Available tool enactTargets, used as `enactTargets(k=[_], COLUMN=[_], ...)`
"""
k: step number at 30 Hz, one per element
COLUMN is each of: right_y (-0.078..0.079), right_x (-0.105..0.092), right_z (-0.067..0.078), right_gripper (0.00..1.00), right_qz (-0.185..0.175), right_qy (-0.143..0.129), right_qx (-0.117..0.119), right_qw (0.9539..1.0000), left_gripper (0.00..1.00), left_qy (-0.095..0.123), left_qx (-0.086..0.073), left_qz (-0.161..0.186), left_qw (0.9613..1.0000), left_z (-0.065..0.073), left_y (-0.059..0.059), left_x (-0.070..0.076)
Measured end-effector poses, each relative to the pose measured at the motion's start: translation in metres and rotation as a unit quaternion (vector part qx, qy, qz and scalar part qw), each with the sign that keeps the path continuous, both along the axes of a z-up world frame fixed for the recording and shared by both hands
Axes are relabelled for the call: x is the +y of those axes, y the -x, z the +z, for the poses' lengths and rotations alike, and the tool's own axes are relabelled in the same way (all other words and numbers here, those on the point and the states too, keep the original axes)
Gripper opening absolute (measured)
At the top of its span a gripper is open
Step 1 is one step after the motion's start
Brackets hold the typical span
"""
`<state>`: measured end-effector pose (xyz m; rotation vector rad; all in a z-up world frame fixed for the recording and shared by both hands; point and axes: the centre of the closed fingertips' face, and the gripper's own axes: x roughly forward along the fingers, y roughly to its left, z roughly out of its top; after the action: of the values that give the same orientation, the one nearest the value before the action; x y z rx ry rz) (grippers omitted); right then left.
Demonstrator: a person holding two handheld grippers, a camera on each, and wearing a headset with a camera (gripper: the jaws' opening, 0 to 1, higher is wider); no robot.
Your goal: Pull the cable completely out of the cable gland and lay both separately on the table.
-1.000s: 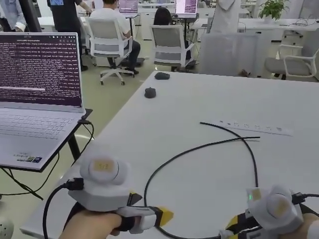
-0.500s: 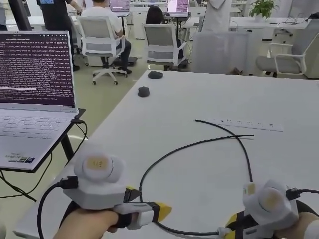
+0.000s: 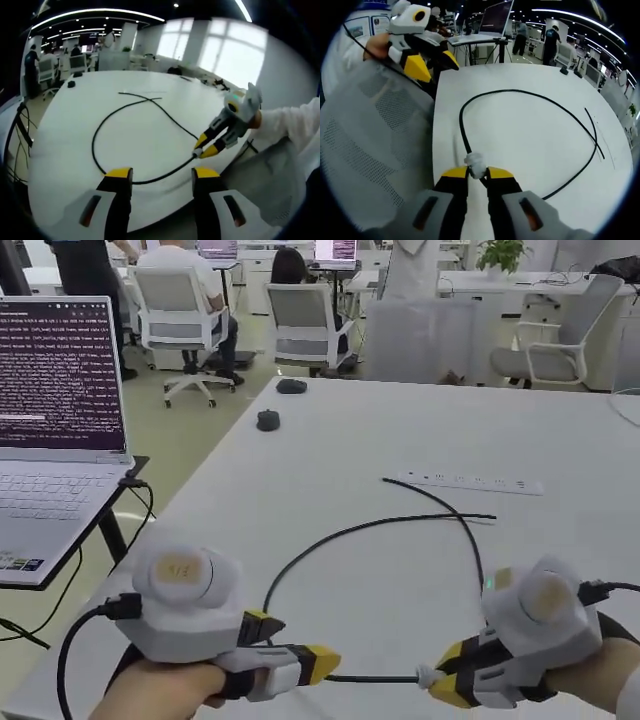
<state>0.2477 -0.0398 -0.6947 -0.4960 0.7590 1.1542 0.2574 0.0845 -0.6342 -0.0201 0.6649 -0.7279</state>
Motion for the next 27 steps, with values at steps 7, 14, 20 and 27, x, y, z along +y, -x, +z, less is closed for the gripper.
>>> enactTargets(k=[7,14,20,27], right_y=[0.004,0.01,0.017,0.024], right_x=[0.006,0.012,0.019,0.024], right_z=[0.022,0.04,0.06,0.073], right_gripper=[0.12,0.12,0.12,0.12], right_qz=[0.008,0.024,0.034,0.042], right_qy=[-0.003,0.006,0.001,-0.004], right_qx=[-0.019,-0.043,-0.062,-0.078], right_qw=[0.9998,0.9988,0.9975,0.996], left_gripper=[0.42,0.32,0.32,0.27], left_qy=[0.005,0.042,0.061,0.105], left_qx=[-0.008,-0.009,-0.024,-0.062], left_qz=[-0.016,-0.027,-0.06,-0.085], left_qw=[0.9998,0.9987,0.996,0.9889], left_z=[0.003,0.014,0.024,0.051], left_y=[0.002,0.003,0.009,0.012], left_x=[-0.006,-0.017,-0.033,-0.049])
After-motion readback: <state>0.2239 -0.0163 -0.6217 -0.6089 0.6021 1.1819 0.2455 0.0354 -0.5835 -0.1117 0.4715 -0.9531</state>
